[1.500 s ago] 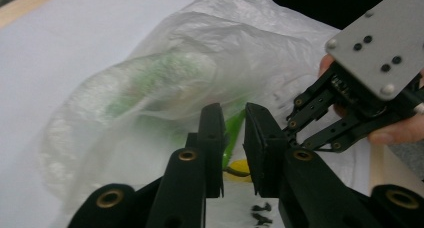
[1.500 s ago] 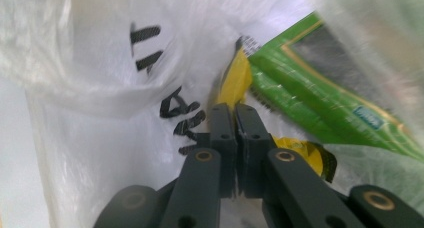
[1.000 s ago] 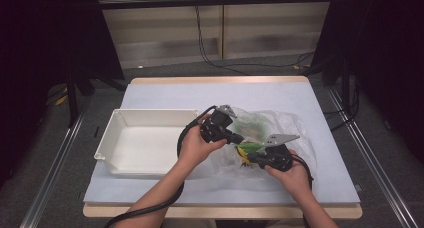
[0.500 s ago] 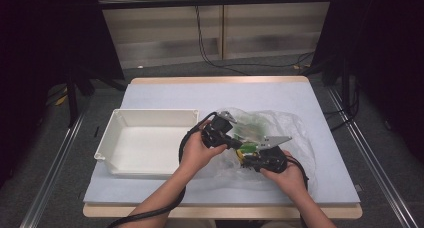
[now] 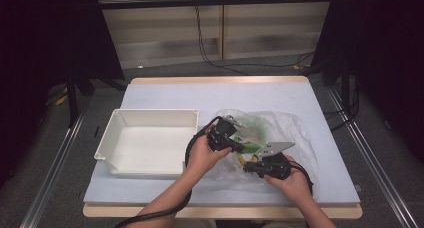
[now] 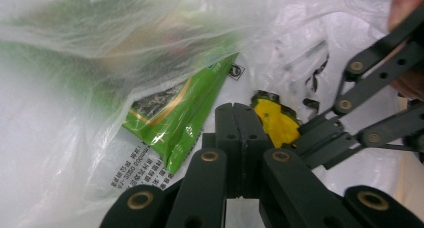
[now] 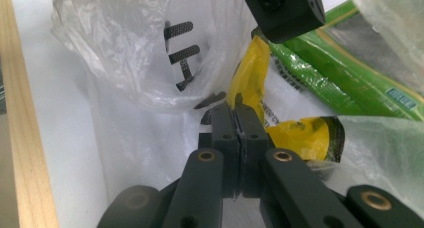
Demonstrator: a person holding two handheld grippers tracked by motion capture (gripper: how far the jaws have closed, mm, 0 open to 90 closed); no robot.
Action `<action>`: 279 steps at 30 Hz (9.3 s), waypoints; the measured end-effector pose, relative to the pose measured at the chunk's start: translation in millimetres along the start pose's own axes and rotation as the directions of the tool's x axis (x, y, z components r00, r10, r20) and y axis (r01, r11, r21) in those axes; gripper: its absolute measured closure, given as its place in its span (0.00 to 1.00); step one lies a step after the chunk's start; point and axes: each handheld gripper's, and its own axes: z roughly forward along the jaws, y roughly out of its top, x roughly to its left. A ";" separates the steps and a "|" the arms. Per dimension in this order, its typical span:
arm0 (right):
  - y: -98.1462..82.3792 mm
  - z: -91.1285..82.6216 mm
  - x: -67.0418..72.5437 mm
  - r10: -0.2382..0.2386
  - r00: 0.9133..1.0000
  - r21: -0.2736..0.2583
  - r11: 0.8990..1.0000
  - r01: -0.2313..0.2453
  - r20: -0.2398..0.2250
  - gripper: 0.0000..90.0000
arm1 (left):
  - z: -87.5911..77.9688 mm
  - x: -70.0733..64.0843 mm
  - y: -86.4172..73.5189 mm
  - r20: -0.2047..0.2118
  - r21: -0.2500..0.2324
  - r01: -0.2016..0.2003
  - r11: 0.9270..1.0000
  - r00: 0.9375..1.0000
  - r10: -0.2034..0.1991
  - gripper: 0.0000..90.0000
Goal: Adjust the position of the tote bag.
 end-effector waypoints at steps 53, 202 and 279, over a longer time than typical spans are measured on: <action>-30.0 -40.2 -58.1 0.132 0.964 0.087 0.984 -0.155 0.233 1.00 | 18.2 5.8 -14.9 -0.031 0.069 0.001 0.998 1.000 0.001 1.00; 27.9 -20.9 -86.1 0.212 0.943 -0.104 0.976 -0.192 0.256 1.00 | 7.2 21.9 26.0 -0.046 -0.046 0.012 0.999 0.999 -0.014 0.99; 13.2 -4.6 -143.2 0.302 0.884 -0.099 0.953 -0.286 0.356 0.93 | 23.9 82.1 39.8 -0.197 -0.071 0.156 0.985 0.966 -0.167 0.85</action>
